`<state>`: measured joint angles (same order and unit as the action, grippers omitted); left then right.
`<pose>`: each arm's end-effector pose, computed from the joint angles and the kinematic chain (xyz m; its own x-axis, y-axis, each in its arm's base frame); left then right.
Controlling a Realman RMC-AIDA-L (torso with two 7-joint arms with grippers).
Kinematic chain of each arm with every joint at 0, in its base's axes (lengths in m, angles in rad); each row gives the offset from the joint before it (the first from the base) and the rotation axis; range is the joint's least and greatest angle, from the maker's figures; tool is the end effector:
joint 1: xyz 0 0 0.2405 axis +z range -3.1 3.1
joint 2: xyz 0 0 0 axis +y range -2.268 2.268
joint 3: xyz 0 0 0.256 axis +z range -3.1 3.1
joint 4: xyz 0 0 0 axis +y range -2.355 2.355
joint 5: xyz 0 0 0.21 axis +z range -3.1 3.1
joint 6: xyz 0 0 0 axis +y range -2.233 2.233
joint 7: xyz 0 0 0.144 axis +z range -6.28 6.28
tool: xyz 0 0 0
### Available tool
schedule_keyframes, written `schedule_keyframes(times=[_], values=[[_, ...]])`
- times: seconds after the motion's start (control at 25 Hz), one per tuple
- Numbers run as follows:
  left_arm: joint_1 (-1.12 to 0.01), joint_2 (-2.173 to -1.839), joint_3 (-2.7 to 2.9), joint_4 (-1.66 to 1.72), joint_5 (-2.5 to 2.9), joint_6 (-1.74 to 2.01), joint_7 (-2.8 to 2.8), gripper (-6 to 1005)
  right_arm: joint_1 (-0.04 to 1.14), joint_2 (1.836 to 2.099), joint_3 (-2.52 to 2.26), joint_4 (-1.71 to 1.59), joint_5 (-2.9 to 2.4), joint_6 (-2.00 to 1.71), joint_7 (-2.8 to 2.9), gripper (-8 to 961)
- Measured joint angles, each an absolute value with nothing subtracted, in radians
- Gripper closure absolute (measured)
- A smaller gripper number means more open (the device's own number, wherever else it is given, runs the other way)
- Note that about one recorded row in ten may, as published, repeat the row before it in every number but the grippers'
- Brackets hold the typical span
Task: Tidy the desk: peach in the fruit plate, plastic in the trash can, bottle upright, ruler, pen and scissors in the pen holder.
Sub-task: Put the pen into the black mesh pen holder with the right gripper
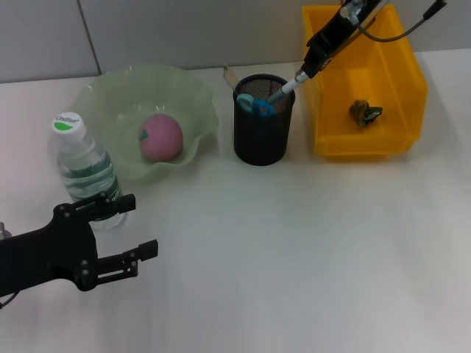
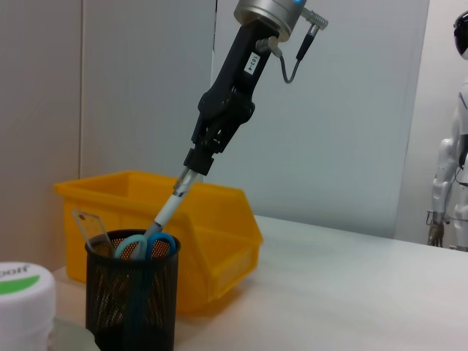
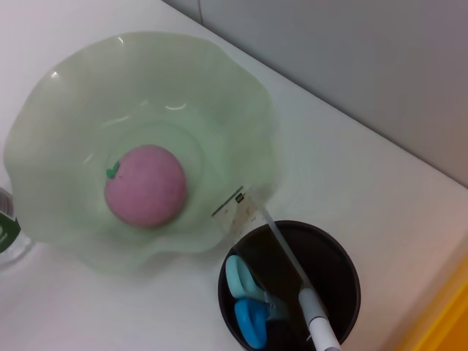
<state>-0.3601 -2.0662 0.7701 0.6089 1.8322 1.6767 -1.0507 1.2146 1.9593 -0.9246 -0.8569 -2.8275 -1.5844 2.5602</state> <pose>-0.2879 0.2748 -0.0008 0.8017 0.1408 0.5808 0.3100 -0.9289 -0.2028 0.0850 0.4600 0.0575 0.7063 -0.6939 0.1404 -0.5502 -0.6628 -0.5079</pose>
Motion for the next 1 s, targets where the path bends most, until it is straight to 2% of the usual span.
schedule_keyframes(times=[1.0], values=[[-0.354, -2.063, 0.77, 0.609, 1.811, 1.702, -1.057, 193, 1.236, 1.981, -0.936, -0.806, -2.865, -1.507, 2.587, 778]])
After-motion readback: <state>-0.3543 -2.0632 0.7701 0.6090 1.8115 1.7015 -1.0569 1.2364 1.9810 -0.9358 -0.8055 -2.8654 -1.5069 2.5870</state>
